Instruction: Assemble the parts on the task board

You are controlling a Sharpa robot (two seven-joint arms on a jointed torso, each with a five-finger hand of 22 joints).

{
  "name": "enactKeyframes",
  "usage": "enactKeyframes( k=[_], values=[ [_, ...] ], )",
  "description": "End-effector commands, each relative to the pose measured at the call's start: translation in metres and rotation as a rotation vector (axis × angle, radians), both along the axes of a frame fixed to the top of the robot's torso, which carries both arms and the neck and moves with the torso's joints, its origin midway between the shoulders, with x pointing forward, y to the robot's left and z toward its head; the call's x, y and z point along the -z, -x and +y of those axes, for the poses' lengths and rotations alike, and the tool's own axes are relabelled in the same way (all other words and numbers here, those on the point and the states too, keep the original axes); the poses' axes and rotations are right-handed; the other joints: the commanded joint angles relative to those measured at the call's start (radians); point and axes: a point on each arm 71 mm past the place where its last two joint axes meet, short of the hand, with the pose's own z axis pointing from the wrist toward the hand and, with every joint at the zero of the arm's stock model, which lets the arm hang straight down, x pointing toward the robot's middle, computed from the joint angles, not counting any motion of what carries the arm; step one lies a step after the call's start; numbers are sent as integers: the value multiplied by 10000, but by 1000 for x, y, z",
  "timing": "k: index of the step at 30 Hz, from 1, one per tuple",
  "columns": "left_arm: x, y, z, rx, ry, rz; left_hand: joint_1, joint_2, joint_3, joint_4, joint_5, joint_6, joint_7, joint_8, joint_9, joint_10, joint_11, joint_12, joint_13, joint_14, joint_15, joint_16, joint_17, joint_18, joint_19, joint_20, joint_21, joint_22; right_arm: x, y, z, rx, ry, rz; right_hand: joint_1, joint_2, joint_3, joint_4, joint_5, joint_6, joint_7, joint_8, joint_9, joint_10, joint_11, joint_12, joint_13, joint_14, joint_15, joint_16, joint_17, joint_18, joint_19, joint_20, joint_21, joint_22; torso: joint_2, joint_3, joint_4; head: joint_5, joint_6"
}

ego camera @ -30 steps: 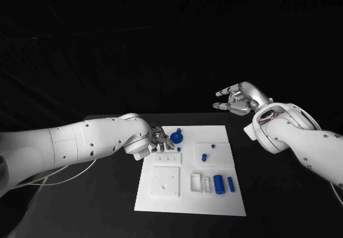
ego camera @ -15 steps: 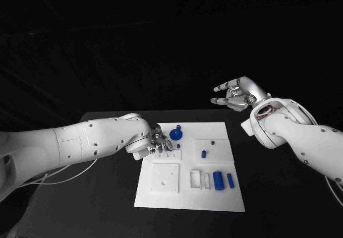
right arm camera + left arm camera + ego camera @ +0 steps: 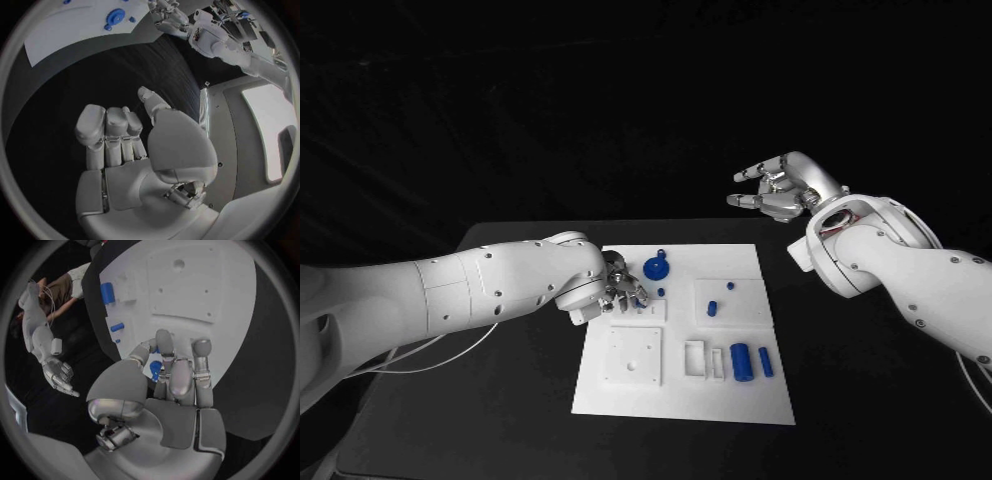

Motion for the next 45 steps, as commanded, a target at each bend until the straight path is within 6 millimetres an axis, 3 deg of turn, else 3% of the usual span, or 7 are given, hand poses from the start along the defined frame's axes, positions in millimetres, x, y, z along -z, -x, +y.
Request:
enactKeyframes(
  k=[1, 16, 45],
  values=[
    [1, 0, -1, 19, -120, -2, -17, 77, 585, -528, -52, 1376, -1057, 26, 558, 394, -113, 32, -8, -19, -42, 29, -10, 59, 77, 16, -10, 20, 0, 0, -1, 42, -29, 40, -1, 19, 56, 6, -162, 79, -12, 0, 16, -27, -42, -41, -18, 9, 29, -43, -10, 177, 201, 28, -63, 1282, -5, -3, -4, 4, -8],
    [6, -1, 0, 31, -368, -183, -11, 91, 624, -545, 0, 1352, -1048, 28, 610, 392, -109, 23, -95, -29, -37, 16, -74, 55, 68, 15, -68, 93, 1, -1, 0, 52, -20, 151, -32, 68, 82, 2, -486, 69, -9, 0, 16, -35, -35, -52, -26, 11, 33, -47, -9, 179, 204, 33, -72, 1282, -7, 0, 4, -14, -55],
    [10, 1, -1, 371, -556, 67, -9, 57, 671, -579, 62, 1351, -1045, 25, 636, 394, -103, 40, -168, -34, -29, 17, -119, 45, 70, 21, -177, 160, 2, -2, 0, 62, 7, 252, -16, 99, 117, -44, -628, 76, -7, 1, 17, -30, -35, -40, -23, 12, 33, -44, -1, 182, 210, 34, -93, 1280, -12, 9, -4, 41, -91]
  ],
)
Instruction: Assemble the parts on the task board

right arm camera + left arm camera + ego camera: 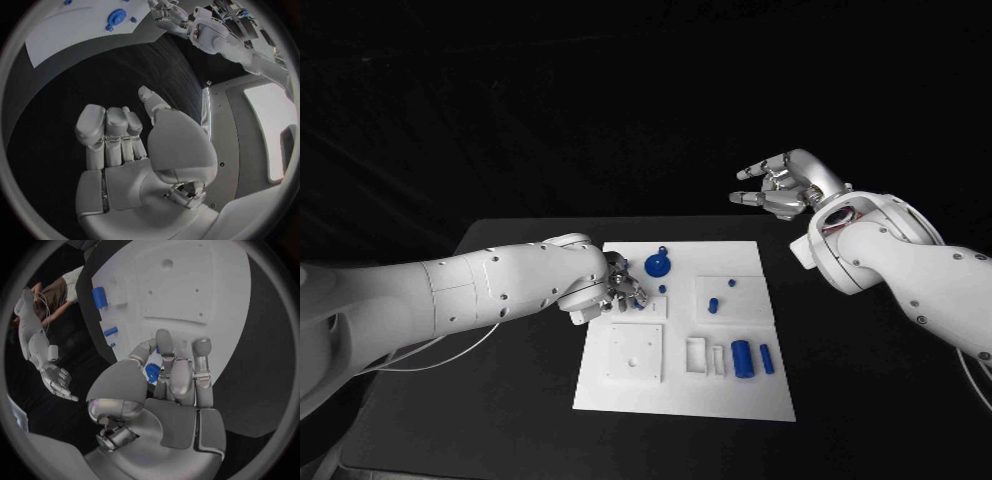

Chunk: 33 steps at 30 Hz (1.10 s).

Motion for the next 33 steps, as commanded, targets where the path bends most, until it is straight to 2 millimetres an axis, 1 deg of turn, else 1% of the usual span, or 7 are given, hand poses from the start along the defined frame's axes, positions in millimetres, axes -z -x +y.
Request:
enactKeyframes(
  k=[1, 4, 9, 17, 33],
  values=[
    [1, 1, -2, 232, -92, 164, 31, 98, 628, -568, 26, 1351, -1045, 38, 429, 406, -123, 42, -9, -35, -66, 19, -8, 96, 72, 19, -33, 166, 0, 0, 1, -79, 46, 70, -16, 99, 61, 13, -63, 80, -9, 1, 11, -31, -35, -40, -14, 12, 33, -44, -1, 182, 210, 35, -55, 1283, 1, 5, -4, -1, 17],
    [1, 2, -2, 267, -108, 205, 31, 92, 640, -581, 46, 1351, -1045, 39, 437, 403, -120, 43, -21, -37, -63, 20, -14, 93, 68, 20, -66, 176, 0, 0, 1, -77, 47, 76, -16, 99, 61, 13, -63, 80, -9, 1, 11, -31, -35, -40, -14, 12, 33, -44, -1, 182, 210, 35, -55, 1283, 3, 6, -3, 4, 16],
    [1, 2, -2, 329, -175, 210, 31, 92, 640, -581, 46, 1351, -1045, 39, 437, 403, -120, 43, -21, -37, -63, 20, -14, 93, 68, 20, -66, 176, 0, 0, 1, -77, 50, 83, -10, 99, 75, -7, -75, 70, -10, 0, 10, -35, -35, -45, -18, 11, 34, -46, -1, 183, 209, 35, -64, 1282, 1, -1, -4, 9, 21],
    [1, 1, -1, 340, -244, 173, 40, 83, 652, -599, 66, 1353, -1042, 38, 440, 403, -120, 42, -41, -39, -62, 16, -30, 88, 71, 19, -95, 192, 0, 0, 1, -74, 48, 84, -10, 99, 75, -7, -75, 70, -10, 0, 10, -35, -35, -45, -18, 11, 34, -46, -1, 183, 209, 35, -64, 1282, 6, 1, -1, -1, 36],
    [1, 0, 1, 375, -415, 161, 46, 79, 655, -599, 55, 1350, -1041, 38, 440, 403, -117, 39, -62, -44, -59, 6, -57, 86, 73, 22, -139, 202, 1, 0, 2, -74, 46, 97, -19, 122, 125, -53, -97, 82, -9, 1, 11, -30, -35, -35, -12, 11, 33, -51, 0, 184, 214, 34, -71, 1281, 5, 0, 1, -12, 9]
  ],
)
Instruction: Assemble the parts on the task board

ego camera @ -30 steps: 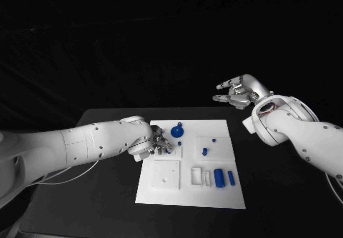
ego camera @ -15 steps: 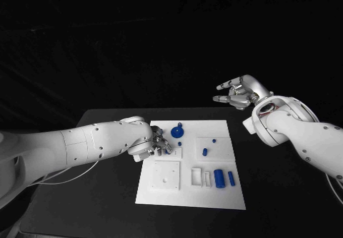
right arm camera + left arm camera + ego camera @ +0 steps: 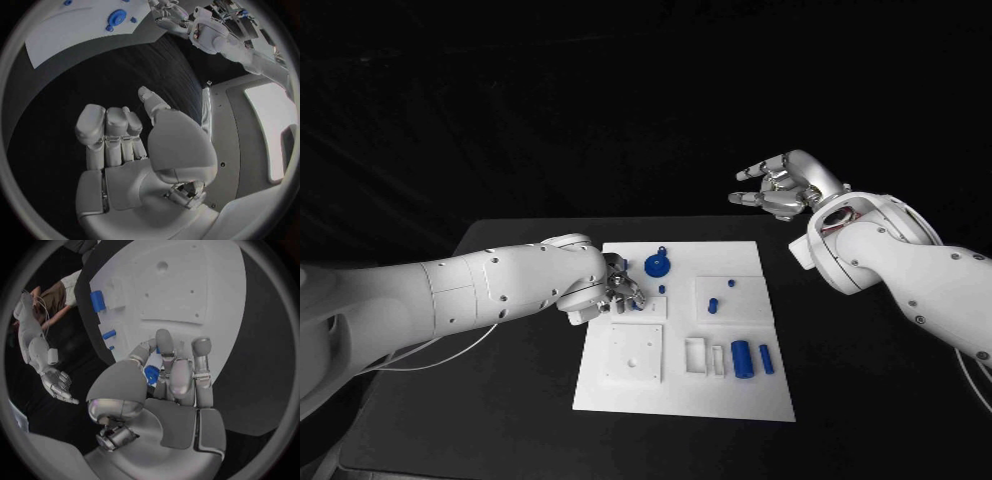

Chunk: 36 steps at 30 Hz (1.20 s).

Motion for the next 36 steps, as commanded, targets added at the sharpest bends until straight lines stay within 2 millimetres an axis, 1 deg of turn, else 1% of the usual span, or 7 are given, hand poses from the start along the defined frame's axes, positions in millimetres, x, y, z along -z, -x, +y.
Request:
enactKeyframes(
  k=[1, 10, 15, 20, 29, 31, 36],
  values=[
    [1, 0, 0, 172, -178, 135, 46, 75, 662, -602, 42, 1355, -1042, 46, 304, 391, -136, 49, -15, -2, -28, 18, 13, 85, 74, 22, -32, 208, 0, 0, 1, -92, 47, 50, 24, 80, 88, -16, -61, 84, -9, 1, 12, -32, -35, -37, -6, 11, 33, -51, -1, 183, 214, 34, -31, 1283, -3, 1, 3, -2, -8],
    [1, 0, -3, 257, -230, 220, 37, 79, 676, -615, 56, 1371, -1043, 45, 293, 390, -134, 65, -19, 0, -24, 33, 31, 78, 75, 24, -47, 215, 1, 0, 2, -104, 43, 63, 28, 82, 130, -56, -71, 80, -9, 0, 11, -33, -36, -39, -8, 10, 32, -55, -1, 183, 215, 34, -33, 1284, -4, 4, -17, -3, -7],
    [2, -1, -5, 317, -260, 267, -13, 88, 671, -597, 32, 1400, -1049, 51, 288, 397, -126, 101, -13, 7, -22, 54, 61, 70, 85, 25, -40, 222, 1, 0, 3, -120, 48, 79, 29, 84, 151, -73, -73, 97, -8, 1, 13, -34, -38, -38, -7, 14, 31, -49, 4, 184, 212, 33, -46, 1280, -2, 10, -7, -13, -8],
    [2, -2, -7, 358, -290, 303, -42, 120, 634, -556, -128, 1460, -1068, 60, 307, 399, -126, 166, -11, 14, -18, 91, 114, 61, 92, 32, -34, 228, 1, 0, 4, -139, 49, 93, 29, 81, 178, -96, -52, 96, -7, 1, 12, -33, -37, -36, -6, 11, 31, -58, -2, 184, 213, 33, -46, 1281, 1, 14, -17, -14, -9],
    [3, -2, -10, 401, -287, 328, -44, 165, 534, -456, -368, 1538, -1088, 55, 334, 404, -116, 275, -48, 28, 2, 140, 172, 67, 117, 70, 0, 243, 1, -1, 5, -152, 47, 105, 26, 75, 210, -123, -47, 109, -5, 2, 13, -39, -37, -45, -11, 11, 30, -62, -3, 185, 211, 32, -53, 1279, -2, 15, 4, -47, -23],
    [3, -2, -11, 415, -278, 325, -35, 190, 480, -396, -591, 1571, -1099, 60, 345, 403, -115, 304, -67, 29, 4, 150, 179, 74, 117, 79, -5, 242, 1, -1, 5, -158, 46, 109, 26, 75, 210, -123, -47, 109, -5, 2, 13, -39, -37, -45, -11, 11, 30, -62, -3, 185, 211, 32, -53, 1279, -3, 11, 6, -52, -20],
    [4, -2, -13, 463, -258, 325, 50, 183, 344, -268, -803, 1617, -1109, 50, 363, 401, -106, 343, -111, 28, 6, 169, 183, 78, 116, 90, -7, 245, 1, -1, 6, -164, 46, 115, 3, 73, 248, -150, -35, 75, -4, -3, 10, -39, -37, -44, -11, 12, 30, -62, -1, 184, 212, 32, -52, 1280, -2, 6, 6, -58, -18]
  ],
)
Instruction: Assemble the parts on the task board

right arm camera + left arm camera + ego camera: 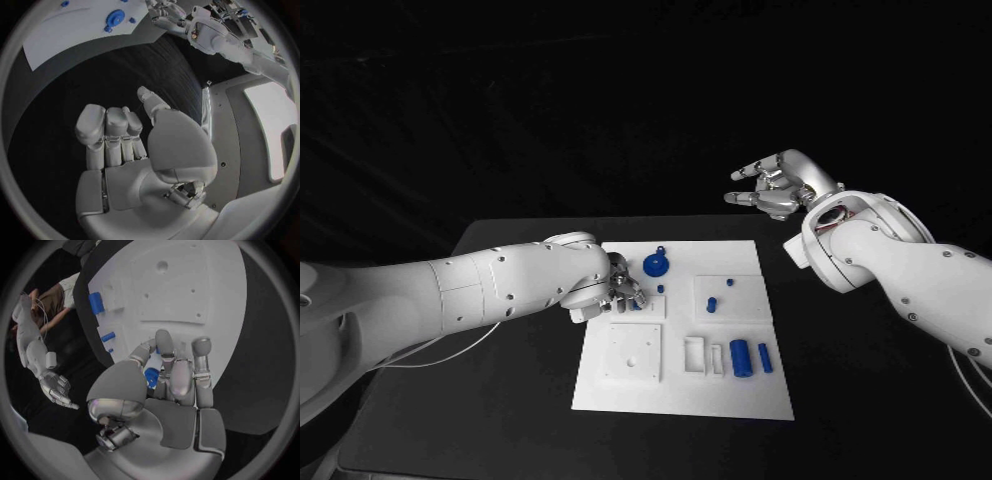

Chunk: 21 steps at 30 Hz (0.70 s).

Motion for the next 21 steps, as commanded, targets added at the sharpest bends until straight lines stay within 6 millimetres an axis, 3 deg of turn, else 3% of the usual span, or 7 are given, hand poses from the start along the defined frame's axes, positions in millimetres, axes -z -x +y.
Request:
enactKeyframes(
  k=[1, 5, 11, 13, 14, 15, 21],
  values=[
    [2, 2, -6, 259, 0, 173, 130, 116, 263, -240, -170, 1631, -1114, 27, 12, 401, -105, 55, -10, 38, -11, 51, 14, 79, 39, 19, -11, 240, 0, 0, 1, -108, 60, 54, 2, 74, 54, -11, 3, 42, 28, -3, 11, -39, -37, -44, -13, 12, 30, -62, -1, 184, 212, 32, -52, 1281, -2, -8, -2, -6, 5],
    [2, 2, -6, 257, 5, 155, 245, 47, 32, -67, -531, 1663, -1125, 19, -40, 401, -97, 67, -6, 38, -14, 57, 12, 68, 40, 16, -9, 242, 0, 0, 1, -105, 61, 54, -6, 72, 56, -11, 1, 27, 30, -2, 11, -39, -35, -44, -13, 12, 30, -64, -2, 184, 213, 32, -52, 1281, 2, -7, -3, -12, 12],
    [2, 1, -4, 219, -56, 73, 274, -367, -649, 452, -1314, 1682, -1177, 11, -153, 402, -108, 46, -17, 23, -34, 10, -78, 46, 27, -5, -67, 222, 0, 0, 0, -82, 65, 55, -10, 71, 56, -11, 0, 21, 31, -1, 11, -40, -34, -43, -13, 11, 31, -64, -3, 184, 213, 32, -52, 1281, -2, -10, 9, -29, 24],
    [2, 1, -4, 192, -94, 41, 403, -511, -978, 805, -1591, 1690, -1175, 7, -262, 402, -100, 29, -52, 22, -46, -12, -118, 23, 27, -19, -91, 219, 0, 0, 0, -78, 68, 57, -12, 69, 55, -10, 0, -24, 35, -4, 9, -51, -33, -63, -25, 10, 33, -73, -8, 185, 210, 34, -63, 1278, 0, -14, 10, -38, 34],
    [2, 1, -3, 175, -111, 18, 394, -654, -1136, 900, -2119, 1656, -1166, -8, -327, 401, -98, 17, -94, 17, -32, -31, -153, 19, 12, -11, -135, 207, 0, 0, 0, -77, 69, 58, -12, 69, 55, -10, 0, -24, 35, -4, 9, -51, -33, -63, -25, 10, 33, -73, -8, 185, 210, 34, -63, 1278, 2, -15, 10, -40, 36],
    [2, 0, -2, 155, -123, -5, 465, -740, -1280, 1057, -2307, 1681, -1179, -3, -402, 400, -99, 18, -151, 21, -21, -38, -165, 12, 1, -1, -163, 202, 0, 0, 0, -75, 69, 58, -12, 69, 55, -10, 0, -24, 35, -4, 9, -51, -33, -63, -25, 10, 33, -73, -8, 185, 210, 34, -63, 1278, 4, -17, 10, -40, 37],
    [1, -1, 1, 58, -134, -123, 878, -1153, -1519, 2002, -2598, 1730, -1176, 12, -526, 403, -96, 96, -392, 17, -23, -55, -236, 12, 10, -3, -233, 206, 1, 0, -1, -47, 63, 61, -9, 65, 46, -2, 4, -80, 38, -8, 6, -36, -32, -44, -16, 19, 32, -49, 10, 183, 216, 34, -42, 1284, 0, -16, 6, -45, 38]
  ],
)
